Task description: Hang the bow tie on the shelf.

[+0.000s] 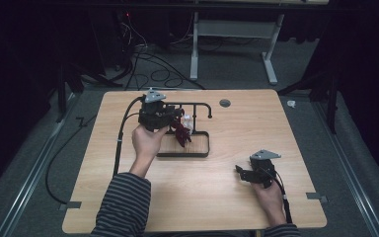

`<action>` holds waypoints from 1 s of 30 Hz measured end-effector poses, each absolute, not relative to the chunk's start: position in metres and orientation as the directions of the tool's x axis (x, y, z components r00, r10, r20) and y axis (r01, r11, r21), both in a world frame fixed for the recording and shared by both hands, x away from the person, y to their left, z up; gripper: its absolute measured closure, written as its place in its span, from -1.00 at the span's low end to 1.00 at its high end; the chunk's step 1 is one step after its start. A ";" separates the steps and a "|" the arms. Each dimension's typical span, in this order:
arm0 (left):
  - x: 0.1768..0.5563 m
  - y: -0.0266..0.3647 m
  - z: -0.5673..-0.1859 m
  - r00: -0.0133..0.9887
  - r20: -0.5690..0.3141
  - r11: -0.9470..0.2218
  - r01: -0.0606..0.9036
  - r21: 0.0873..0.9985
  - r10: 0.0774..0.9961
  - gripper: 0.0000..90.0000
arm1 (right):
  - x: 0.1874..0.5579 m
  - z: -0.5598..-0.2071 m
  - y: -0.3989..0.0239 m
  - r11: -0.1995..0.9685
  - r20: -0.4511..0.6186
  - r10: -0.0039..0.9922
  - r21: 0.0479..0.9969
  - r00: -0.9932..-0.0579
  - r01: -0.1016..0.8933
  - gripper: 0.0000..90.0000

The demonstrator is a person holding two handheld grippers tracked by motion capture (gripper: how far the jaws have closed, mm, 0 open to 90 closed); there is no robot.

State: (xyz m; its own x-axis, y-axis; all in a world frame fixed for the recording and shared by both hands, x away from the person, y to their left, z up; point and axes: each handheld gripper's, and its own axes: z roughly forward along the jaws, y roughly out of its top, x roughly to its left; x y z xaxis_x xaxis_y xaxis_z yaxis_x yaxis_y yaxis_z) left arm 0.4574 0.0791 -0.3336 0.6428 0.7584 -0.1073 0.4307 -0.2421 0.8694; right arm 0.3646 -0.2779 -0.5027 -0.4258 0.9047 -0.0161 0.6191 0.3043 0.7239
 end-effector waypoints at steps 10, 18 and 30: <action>0.438 0.099 -0.329 0.643 -0.104 -0.234 0.418 0.878 0.759 0.39 | 0.364 -0.502 -0.278 0.308 -0.016 0.903 0.721 -0.429 0.621 -0.31; 0.428 0.113 -0.329 0.635 -0.115 -0.218 0.421 0.881 0.764 0.34 | 0.364 -0.502 -0.278 0.309 -0.017 0.903 0.721 -0.430 0.620 -0.31; 0.413 0.129 -0.328 0.633 -0.106 -0.218 0.411 0.885 0.767 0.31 | 0.364 -0.502 -0.278 0.312 -0.015 0.900 0.721 -0.436 0.618 -0.31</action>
